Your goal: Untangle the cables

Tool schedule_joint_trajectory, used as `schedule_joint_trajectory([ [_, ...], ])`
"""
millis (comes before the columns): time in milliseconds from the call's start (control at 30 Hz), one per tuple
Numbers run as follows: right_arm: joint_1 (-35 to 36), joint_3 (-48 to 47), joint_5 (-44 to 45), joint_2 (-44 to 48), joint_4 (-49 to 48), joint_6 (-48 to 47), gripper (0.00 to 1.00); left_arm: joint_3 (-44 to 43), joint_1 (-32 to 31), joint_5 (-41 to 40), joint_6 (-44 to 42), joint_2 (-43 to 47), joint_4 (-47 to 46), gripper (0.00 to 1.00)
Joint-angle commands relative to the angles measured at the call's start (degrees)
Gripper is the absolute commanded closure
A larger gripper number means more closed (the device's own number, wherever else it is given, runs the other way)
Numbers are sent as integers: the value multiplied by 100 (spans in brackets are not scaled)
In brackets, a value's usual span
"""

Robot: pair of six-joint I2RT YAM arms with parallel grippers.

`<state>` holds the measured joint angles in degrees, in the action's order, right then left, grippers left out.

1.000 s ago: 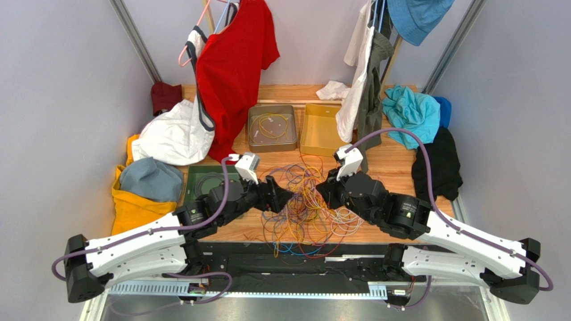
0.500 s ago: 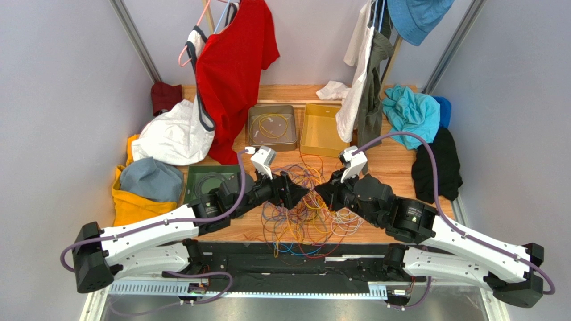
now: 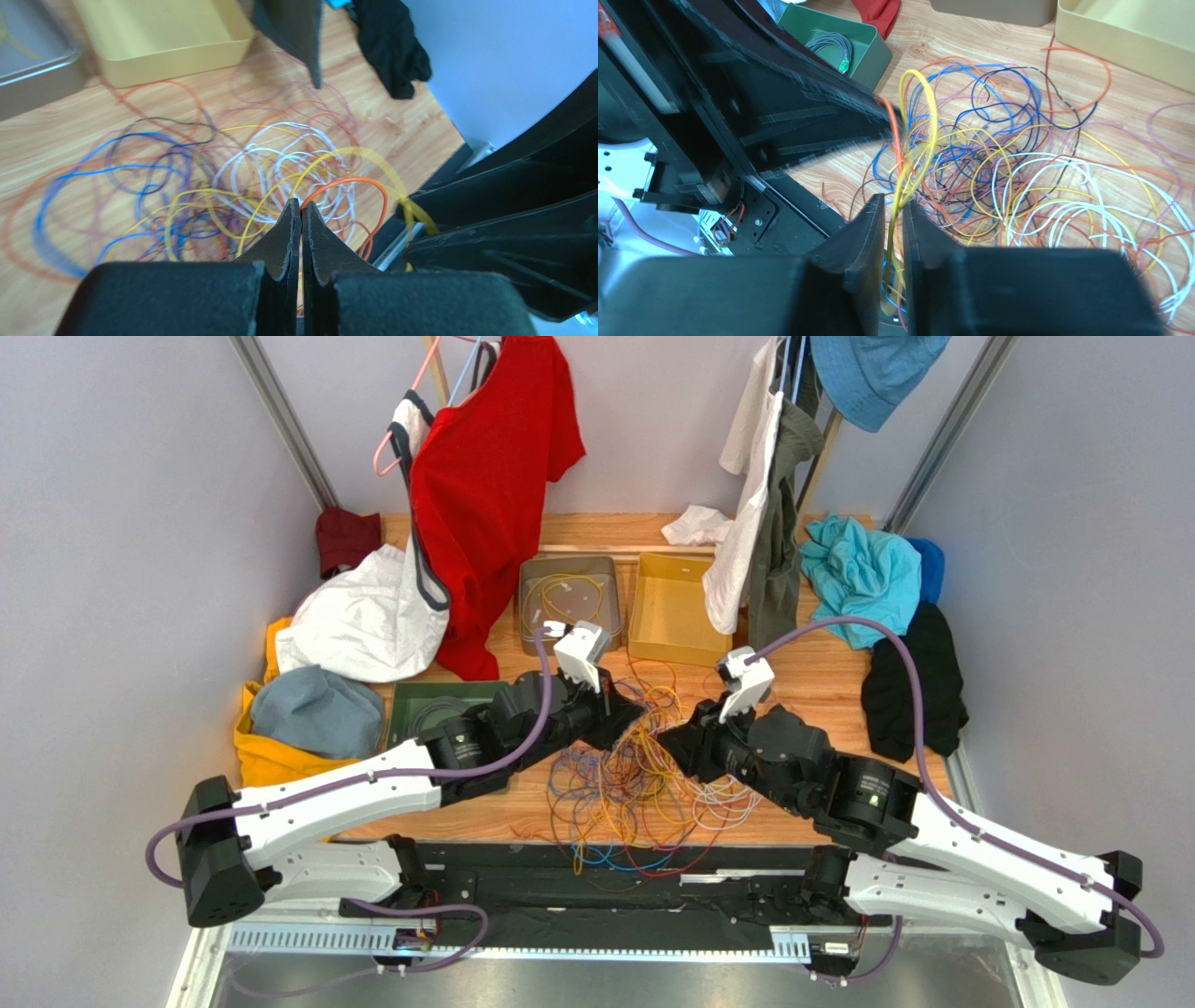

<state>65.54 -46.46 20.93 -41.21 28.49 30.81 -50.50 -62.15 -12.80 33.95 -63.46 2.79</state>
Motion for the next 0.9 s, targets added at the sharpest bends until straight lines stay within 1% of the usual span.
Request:
schedule_joint_trajectory([
  [0, -6, 198, 219, 324, -10, 75, 56, -284, 176, -574, -152, 641, 933, 100],
  [167, 3, 348, 280, 438, -159, 92, 55, -539, 309, -749, -240, 1090, 1644, 100],
  [300, -6, 532, 219, 544, -396, 75, 66, -917, 326, -1031, -407, 1266, 2138, 100],
  [367, -6, 681, 131, 535, -651, 75, 66, -1005, 353, -1110, -442, 1371, 2278, 100],
  [400, -6, 717, -69, 500, -756, 31, 62, -1084, 353, -1111, -451, 1398, 2305, 100],
  [467, -6, 831, -307, 256, -1046, 48, 57, -1181, 353, -1085, -512, 1407, 2349, 100],
  [500, -6, 875, -622, 141, -1169, 57, 51, -1286, 353, -1067, -539, 1407, 2375, 100],
  [600, -6, 972, -976, -316, -1635, 215, 46, -1497, 353, -979, -583, 1328, 2419, 100],
  [733, -6, 1226, -985, -554, -2670, 233, 40, -1630, 353, -874, -600, 1249, 2463, 100],
  [833, -6, 1201, -793, -756, -2796, 110, 39, -1656, 353, -856, -627, 1240, 2481, 100],
  [867, 3, 1157, -714, -948, -2796, 14, 39, -1665, 353, -839, -636, 1240, 2481, 100],
])
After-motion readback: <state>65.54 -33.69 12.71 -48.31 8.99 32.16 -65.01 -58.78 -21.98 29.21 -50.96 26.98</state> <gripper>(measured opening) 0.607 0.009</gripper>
